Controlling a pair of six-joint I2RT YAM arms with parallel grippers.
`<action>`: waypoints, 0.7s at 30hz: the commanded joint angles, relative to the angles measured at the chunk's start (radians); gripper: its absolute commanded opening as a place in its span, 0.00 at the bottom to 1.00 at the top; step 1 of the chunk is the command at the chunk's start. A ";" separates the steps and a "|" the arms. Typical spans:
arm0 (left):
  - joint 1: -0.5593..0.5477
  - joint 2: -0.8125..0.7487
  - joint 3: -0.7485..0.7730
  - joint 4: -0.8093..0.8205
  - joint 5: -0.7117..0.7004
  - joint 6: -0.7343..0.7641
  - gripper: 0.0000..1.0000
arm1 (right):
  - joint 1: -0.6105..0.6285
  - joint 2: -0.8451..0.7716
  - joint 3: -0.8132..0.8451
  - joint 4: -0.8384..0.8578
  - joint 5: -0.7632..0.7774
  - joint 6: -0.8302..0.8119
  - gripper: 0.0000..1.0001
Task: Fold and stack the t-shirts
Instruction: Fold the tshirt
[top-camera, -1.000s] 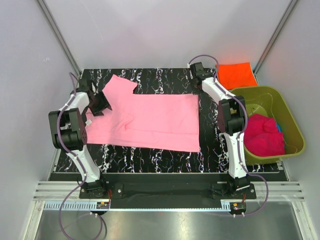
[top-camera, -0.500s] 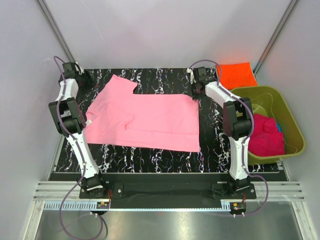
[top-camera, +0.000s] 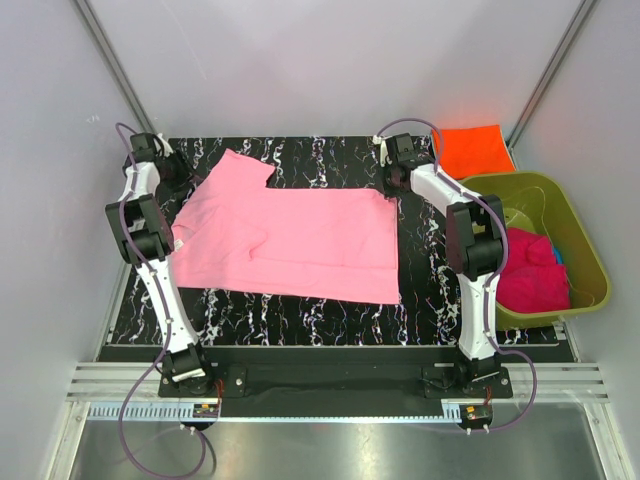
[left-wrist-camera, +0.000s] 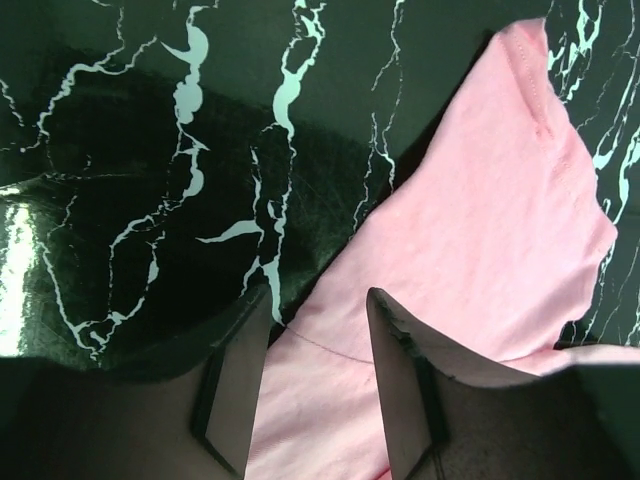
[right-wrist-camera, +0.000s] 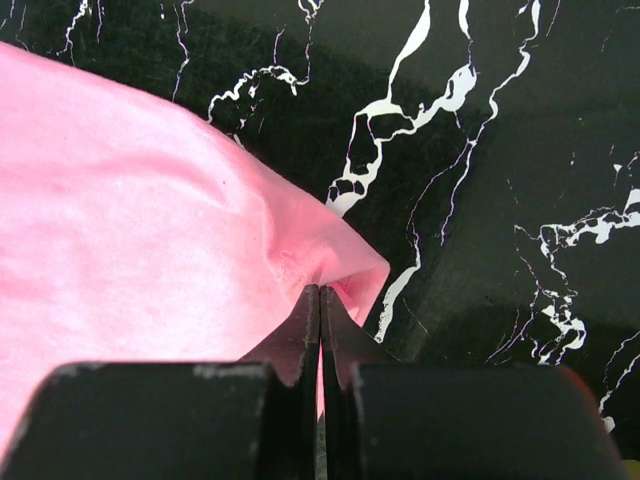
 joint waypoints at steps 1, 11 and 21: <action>-0.003 0.014 0.030 -0.008 0.055 -0.011 0.49 | -0.003 -0.038 0.034 0.040 -0.011 -0.020 0.00; -0.003 0.023 0.079 -0.017 0.144 -0.014 0.08 | -0.003 -0.063 0.027 0.058 0.096 -0.098 0.00; -0.002 -0.069 -0.003 0.055 0.164 -0.034 0.00 | -0.003 -0.135 -0.054 0.158 0.066 -0.106 0.00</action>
